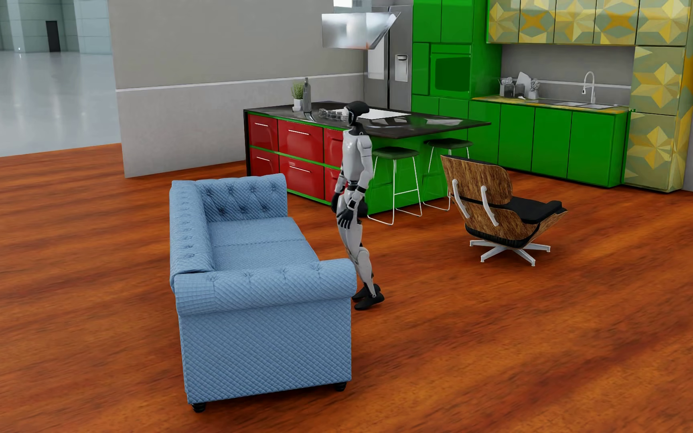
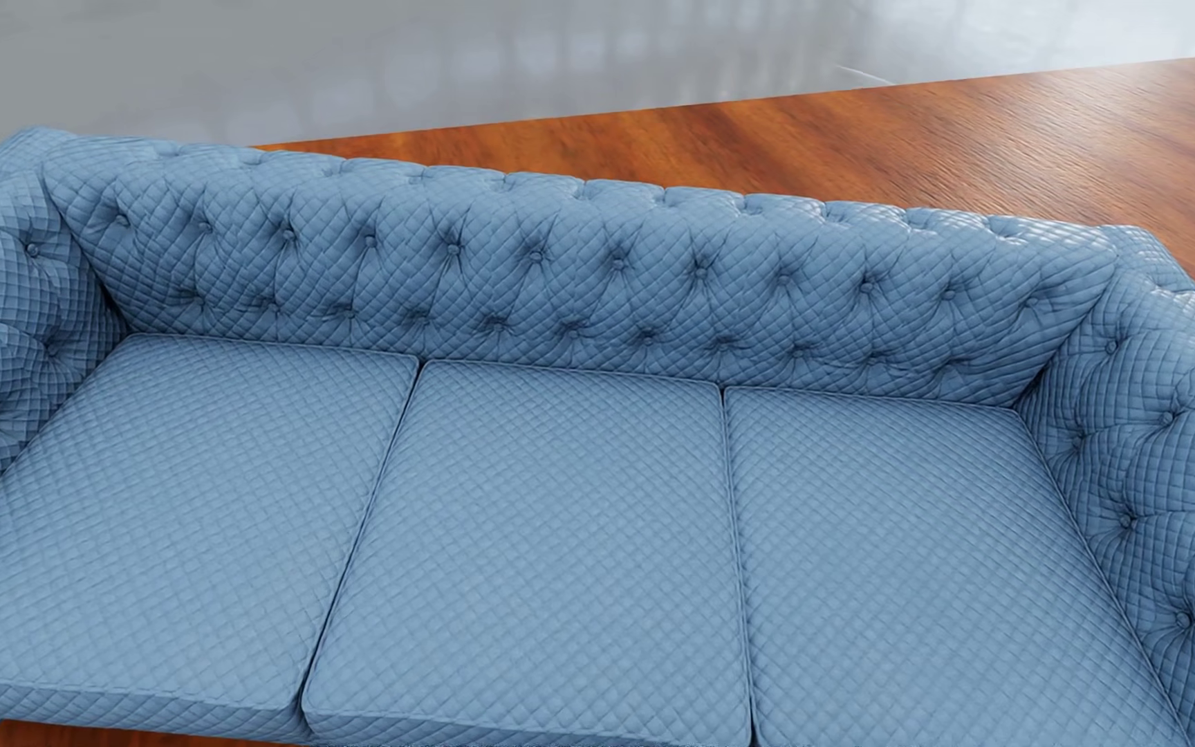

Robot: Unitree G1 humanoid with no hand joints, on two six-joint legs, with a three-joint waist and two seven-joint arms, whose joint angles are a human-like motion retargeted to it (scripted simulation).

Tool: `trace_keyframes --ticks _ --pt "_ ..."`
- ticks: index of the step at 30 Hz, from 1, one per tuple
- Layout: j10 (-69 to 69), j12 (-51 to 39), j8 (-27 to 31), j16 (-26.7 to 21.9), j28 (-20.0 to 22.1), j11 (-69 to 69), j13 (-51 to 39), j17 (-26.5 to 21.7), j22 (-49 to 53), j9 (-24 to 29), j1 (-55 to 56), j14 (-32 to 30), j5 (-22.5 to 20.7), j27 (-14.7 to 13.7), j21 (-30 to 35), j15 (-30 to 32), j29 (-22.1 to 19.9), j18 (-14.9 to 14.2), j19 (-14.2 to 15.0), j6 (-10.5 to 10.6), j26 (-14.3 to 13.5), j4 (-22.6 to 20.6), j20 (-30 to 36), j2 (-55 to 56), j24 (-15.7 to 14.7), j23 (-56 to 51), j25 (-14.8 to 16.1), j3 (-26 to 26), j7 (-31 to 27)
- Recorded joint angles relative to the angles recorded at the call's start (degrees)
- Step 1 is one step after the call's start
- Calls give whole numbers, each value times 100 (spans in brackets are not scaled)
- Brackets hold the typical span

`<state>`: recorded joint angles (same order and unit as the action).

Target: Stand still

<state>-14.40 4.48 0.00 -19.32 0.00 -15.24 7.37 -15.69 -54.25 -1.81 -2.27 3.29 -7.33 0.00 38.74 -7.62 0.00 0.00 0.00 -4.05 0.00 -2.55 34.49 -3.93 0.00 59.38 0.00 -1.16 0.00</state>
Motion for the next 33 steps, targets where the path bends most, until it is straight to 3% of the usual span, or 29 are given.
trace_keyframes --ticks 33 --pt "92 111 0 58 0 34 34 41 4 -33 -118 46 43 0 -62 27 0 0 0 82 0 -29 -137 -68 0 17 0 -188 0"
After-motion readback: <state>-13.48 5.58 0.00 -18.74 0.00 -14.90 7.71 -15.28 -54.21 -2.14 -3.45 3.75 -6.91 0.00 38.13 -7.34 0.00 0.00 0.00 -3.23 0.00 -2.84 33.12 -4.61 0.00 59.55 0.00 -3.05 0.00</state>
